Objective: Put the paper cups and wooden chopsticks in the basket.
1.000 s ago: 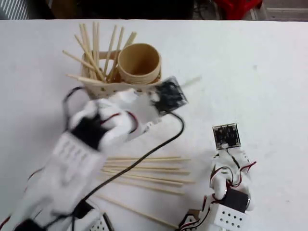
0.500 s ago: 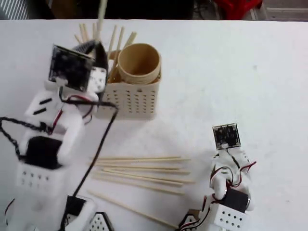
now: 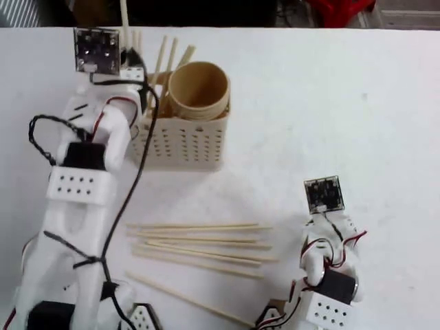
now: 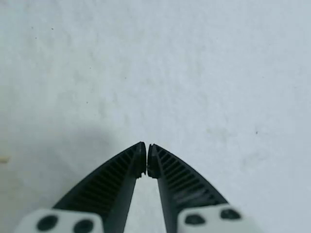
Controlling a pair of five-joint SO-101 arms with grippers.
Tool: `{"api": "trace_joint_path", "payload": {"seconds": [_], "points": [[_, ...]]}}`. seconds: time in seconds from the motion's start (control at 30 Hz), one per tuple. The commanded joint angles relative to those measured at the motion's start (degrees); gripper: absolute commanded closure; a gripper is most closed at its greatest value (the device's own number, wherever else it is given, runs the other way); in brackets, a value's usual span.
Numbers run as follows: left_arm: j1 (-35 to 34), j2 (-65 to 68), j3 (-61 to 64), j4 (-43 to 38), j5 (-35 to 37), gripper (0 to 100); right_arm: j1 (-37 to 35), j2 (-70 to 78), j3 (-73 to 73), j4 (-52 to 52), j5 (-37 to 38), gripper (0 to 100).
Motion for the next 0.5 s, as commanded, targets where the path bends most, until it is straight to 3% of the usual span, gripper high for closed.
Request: {"api": "trace_joint_path", "payload": {"seconds": [0.0, 0.47], "points": [[-0.22, -0.84, -3.34, 1.58, 3.08, 89, 0.4, -0.48, 0.35, 0.13, 0.18, 97.4], [-0.48, -20.44, -3.34, 13.63, 2.9, 89, 0.4, -0.48, 0.35, 0.13, 0.18, 97.4]]}}
